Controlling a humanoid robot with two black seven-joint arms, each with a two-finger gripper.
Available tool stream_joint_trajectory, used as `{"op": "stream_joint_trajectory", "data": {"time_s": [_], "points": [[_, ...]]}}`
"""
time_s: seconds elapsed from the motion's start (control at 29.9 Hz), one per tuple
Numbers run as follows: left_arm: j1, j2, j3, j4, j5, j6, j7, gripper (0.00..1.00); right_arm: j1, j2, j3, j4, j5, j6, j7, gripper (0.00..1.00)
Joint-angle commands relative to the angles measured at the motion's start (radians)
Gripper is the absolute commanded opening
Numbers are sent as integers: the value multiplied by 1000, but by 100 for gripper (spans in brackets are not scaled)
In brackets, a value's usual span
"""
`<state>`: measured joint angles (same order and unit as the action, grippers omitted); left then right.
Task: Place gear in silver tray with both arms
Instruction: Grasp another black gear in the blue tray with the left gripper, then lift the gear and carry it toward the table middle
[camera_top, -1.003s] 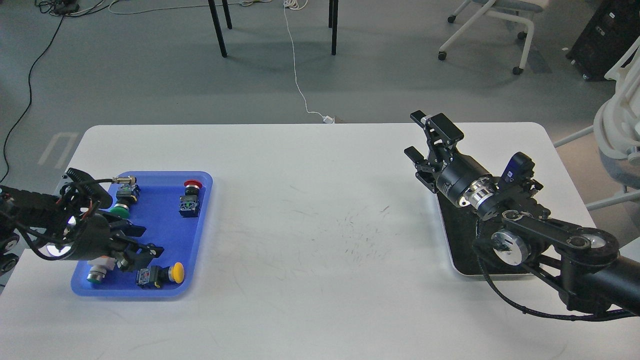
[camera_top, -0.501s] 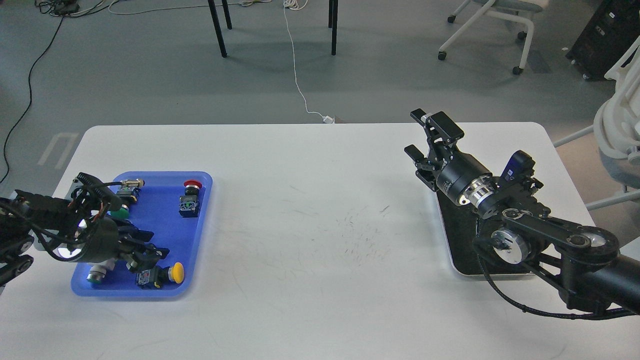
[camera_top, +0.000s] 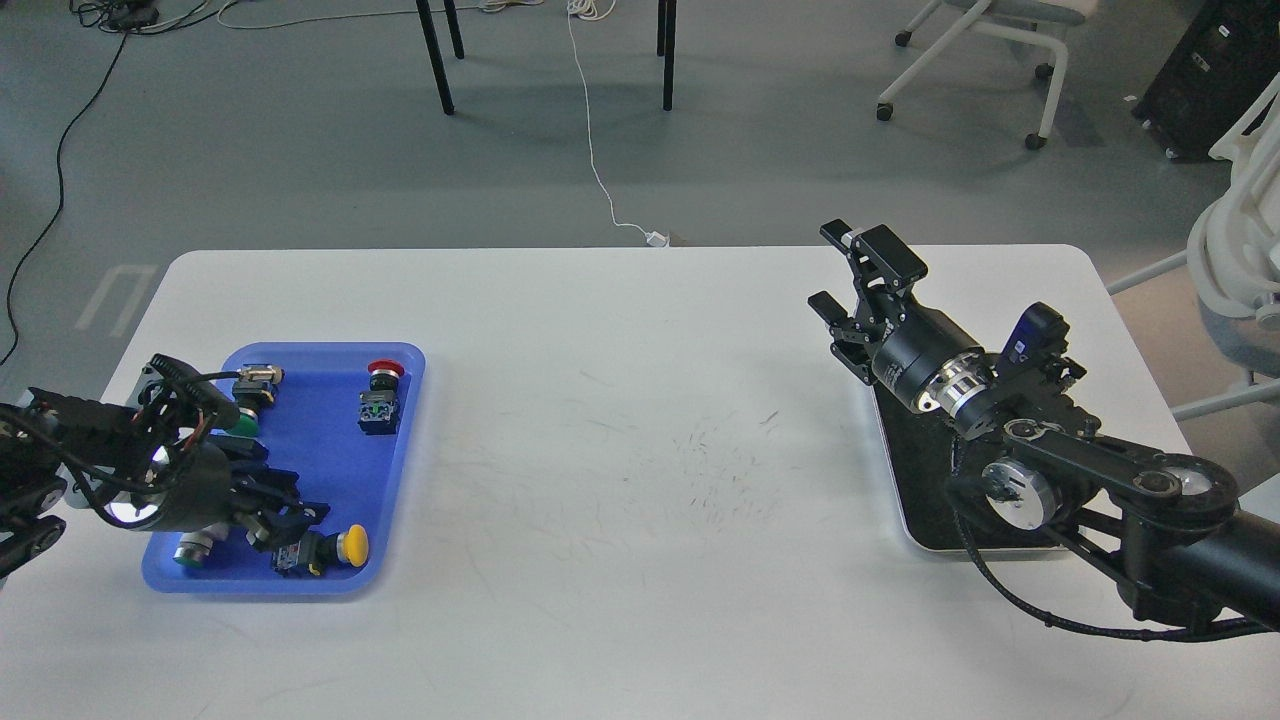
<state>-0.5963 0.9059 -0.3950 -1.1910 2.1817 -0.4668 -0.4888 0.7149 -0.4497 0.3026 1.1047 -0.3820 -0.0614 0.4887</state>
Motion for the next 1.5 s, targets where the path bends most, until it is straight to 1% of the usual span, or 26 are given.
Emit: {"op": "stream_joint_trajectory", "data": {"time_s": [0.0, 0.07, 0.13, 0.2, 0.33, 0.37, 0.5, 0.6, 0.87, 0.94, 1.07, 1.17, 1.34, 1.47], "points": [[0, -1, 2, 1, 0, 0, 0, 46, 0, 0, 1, 1, 0, 0, 0, 97], [0, -1, 7, 1, 0, 0, 0, 34, 0, -1, 1, 1, 0, 0, 0, 97], [0, 1, 7, 1, 0, 0, 0, 32, 1, -1, 1, 4, 0, 0, 0, 97], [0, 1, 7, 1, 0, 0, 0, 27, 0, -1, 1, 6, 0, 0, 0, 97], [0, 2, 7, 2, 0, 2, 0, 10, 0, -1, 1, 6, 0, 0, 0, 97], [0, 2, 7, 2, 0, 2, 0, 9, 0, 0, 1, 6, 0, 0, 0, 97], [-11, 4, 4, 1, 0, 5, 0, 9, 0, -1, 1, 6, 0, 0, 0, 97], [-60, -1, 2, -18, 0, 4, 0, 9, 3, -1, 4, 6, 0, 0, 0, 97], [-233, -16, 2, -183, 0, -13, 0, 9, 8, -1, 9, 6, 0, 0, 0, 97], [-276, -70, 4, -211, 0, -22, 0, 10, 9, -3, 12, 6, 0, 0, 0, 97], [-342, -212, 27, -214, 0, -22, 0, 10, 20, -10, 15, 9, 2, 0, 0, 97], [-402, -307, 90, -197, 0, -22, 0, 10, 49, -38, 15, 37, 3, 2, 0, 97], [-470, -475, 208, -128, 0, -22, 0, 10, 109, -58, 13, 57, 14, 6, 0, 97], [-471, -591, 223, -70, 0, -22, 0, 10, 167, -54, 4, 55, 18, 8, 0, 97]]}}
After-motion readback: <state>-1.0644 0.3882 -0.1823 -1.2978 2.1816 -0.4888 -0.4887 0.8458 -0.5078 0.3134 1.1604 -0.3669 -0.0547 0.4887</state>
